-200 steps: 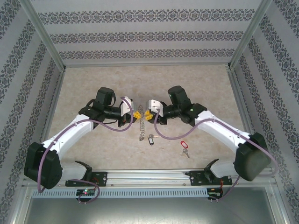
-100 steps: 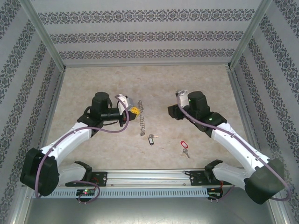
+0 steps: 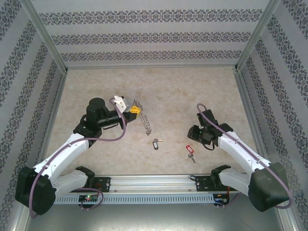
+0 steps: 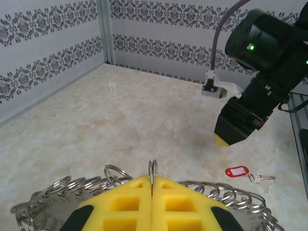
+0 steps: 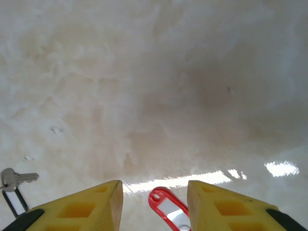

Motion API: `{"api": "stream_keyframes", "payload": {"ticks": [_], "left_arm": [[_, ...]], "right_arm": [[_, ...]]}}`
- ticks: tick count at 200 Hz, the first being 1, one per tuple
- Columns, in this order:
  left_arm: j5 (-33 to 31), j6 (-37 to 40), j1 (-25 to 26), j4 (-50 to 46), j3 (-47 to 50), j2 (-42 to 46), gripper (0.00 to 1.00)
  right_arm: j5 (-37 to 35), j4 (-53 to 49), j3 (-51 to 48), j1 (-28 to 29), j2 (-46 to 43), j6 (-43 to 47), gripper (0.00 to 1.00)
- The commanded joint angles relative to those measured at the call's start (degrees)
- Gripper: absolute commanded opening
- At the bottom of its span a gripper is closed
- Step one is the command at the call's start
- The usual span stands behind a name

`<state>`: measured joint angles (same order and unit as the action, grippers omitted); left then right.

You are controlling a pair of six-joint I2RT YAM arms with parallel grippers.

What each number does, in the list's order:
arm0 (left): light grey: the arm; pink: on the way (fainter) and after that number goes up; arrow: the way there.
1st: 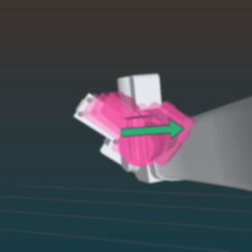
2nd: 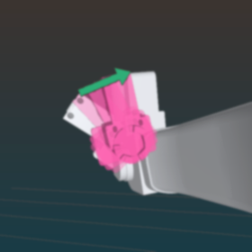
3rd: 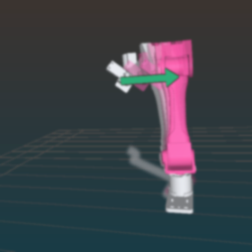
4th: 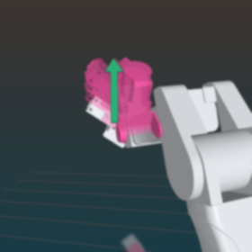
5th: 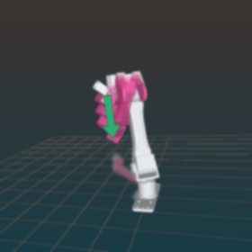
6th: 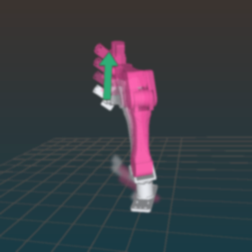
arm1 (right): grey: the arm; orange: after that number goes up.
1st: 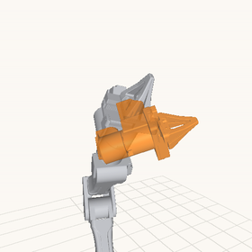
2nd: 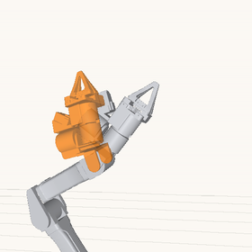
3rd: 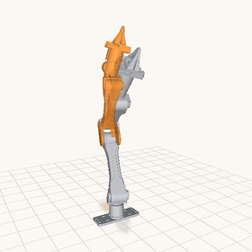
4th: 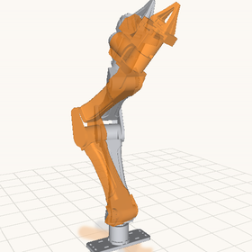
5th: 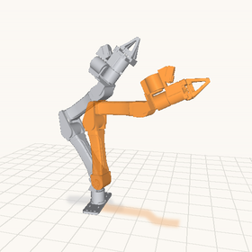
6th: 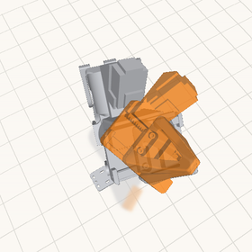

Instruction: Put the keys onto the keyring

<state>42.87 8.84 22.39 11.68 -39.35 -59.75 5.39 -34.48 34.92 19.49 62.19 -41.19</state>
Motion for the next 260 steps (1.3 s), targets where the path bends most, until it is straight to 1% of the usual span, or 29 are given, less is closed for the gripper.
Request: {"api": "stream_keyframes", "payload": {"ticks": [1, 25, 67, 109, 139, 159, 181, 194, 218, 239, 255, 260], "left_arm": [[-0.72, -1.62, -0.38, 3.43, 1.22, 2.75, 0.0], [-1.13, -1.37, -0.36, 2.28, 1.76, 4.76, 0.0], [-1.68, -1.12, -0.35, 0.98, 2.25, 6.61, 0.0], [-1.91, -0.81, -0.37, 0.36, 2.37, 7.72, 0.0], [-2.0, -0.33, -0.39, -0.34, 2.66, 8.2, 0.0], [-1.83, -0.14, -0.34, -0.86, 2.68, 8.48, 0.0], [-2.27, -0.07, -0.33, -0.66, 3.29, 9.11, 0.0], [-2.36, 0.08, -0.38, -0.86, 3.29, 9.27, 0.0], [-2.38, 0.12, -0.39, -0.61, 3.45, 9.3, 0.0], [-2.37, 0.77, -0.37, -1.4, 2.93, 9.31, 0.0], [-2.45, 1.14, -0.36, -1.99, 2.7, 9.32, 0.0], [-2.57, 1.31, -0.38, -2.1, 2.7, 9.4, 0.0]], "right_arm": [[0.47, -1.56, -1.97, 1.31, -0.05, -4.57, 0.41], [-1.43, -2.08, -3.3, 1.97, -0.1, -5.63, 0.41], [-0.78, -1.91, -5.08, 3.0, 0.08, -6.59, 0.42], [1.7, -1.82, -7.63, 6.49, 0.07, -9.55, 0.43], [0.85, -2.0, -8.43, 9.57, -0.16, -11.73, 0.43], [2.52, -0.98, -9.13, 10.84, 0.11, -12.74, 0.42], [1.34, -2.23, -8.81, 13.15, 0.06, -14.5, 0.42], [1.94, -0.46, -9.04, 14.08, -0.01, -15.12, 0.4], [2.88, 2.77, -8.37, 14.96, 1.76, -15.45, 0.4], [0.56, 2.08, -6.14, 15.88, 4.0, -14.83, 0.39], [-3.22, -1.19, -3.58, 17.26, 5.18, -14.44, 0.37], [-4.7, -2.67, -2.69, 17.86, 5.57, -14.32, 0.35]]}}
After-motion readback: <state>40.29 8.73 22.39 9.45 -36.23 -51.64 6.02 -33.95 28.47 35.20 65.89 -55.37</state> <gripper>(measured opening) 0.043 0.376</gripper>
